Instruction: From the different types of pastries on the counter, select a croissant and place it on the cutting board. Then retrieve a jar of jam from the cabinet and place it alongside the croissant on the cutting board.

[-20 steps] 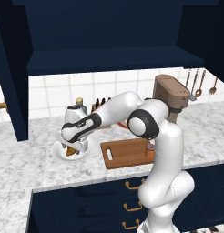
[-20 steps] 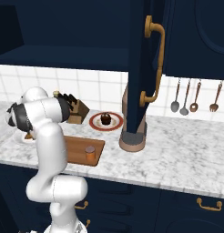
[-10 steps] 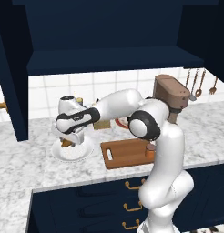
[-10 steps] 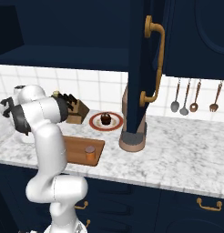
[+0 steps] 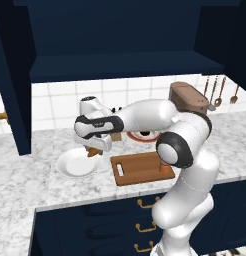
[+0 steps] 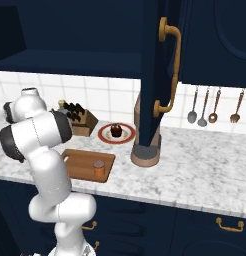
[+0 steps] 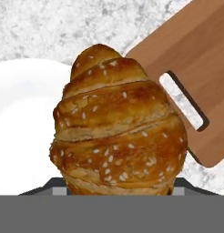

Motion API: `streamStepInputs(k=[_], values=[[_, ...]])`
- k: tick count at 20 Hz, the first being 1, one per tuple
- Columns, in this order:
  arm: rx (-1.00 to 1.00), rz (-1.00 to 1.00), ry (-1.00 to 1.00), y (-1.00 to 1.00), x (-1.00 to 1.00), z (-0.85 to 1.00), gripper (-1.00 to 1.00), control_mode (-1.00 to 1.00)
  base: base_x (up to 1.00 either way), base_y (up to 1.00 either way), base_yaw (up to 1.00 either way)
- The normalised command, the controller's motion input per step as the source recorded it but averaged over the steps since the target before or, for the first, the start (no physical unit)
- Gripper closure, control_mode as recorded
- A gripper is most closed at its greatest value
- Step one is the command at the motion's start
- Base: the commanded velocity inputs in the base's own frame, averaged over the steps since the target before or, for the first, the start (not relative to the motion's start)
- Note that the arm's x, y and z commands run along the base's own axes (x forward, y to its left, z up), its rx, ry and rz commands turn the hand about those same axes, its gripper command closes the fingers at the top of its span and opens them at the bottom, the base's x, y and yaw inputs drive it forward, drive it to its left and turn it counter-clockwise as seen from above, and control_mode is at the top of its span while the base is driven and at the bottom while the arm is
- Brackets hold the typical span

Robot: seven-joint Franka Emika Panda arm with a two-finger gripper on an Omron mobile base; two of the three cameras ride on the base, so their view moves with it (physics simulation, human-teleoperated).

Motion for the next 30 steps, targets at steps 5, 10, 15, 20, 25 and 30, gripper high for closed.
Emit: streamStepInputs(k=[5,10,15,20,25,30], values=[[0.05,0.01,0.06,-1.0,-0.18,0.0,1.0,-1.0,0.0,0.0,0.0],[0.14,0.03,0.11,-1.0,-0.02,0.0,1.0,-1.0,0.0,0.0,0.0],[0.13,0.01,0.1,-0.9,0.0,-0.25,1.0,-1.0,0.0,0.0,0.0],[0.06,0.01,0.04,0.02,0.36,-0.74,1.0,-1.0,0.0,0.0,0.0],[-0.02,0.07,0.05,0.07,0.36,-0.37,1.0,-1.0,0.0,0.0,0.0],[-0.08,0.05,0.0,0.1,0.03,-0.29,-1.0,-1.0,0.0,0.0,0.0]])
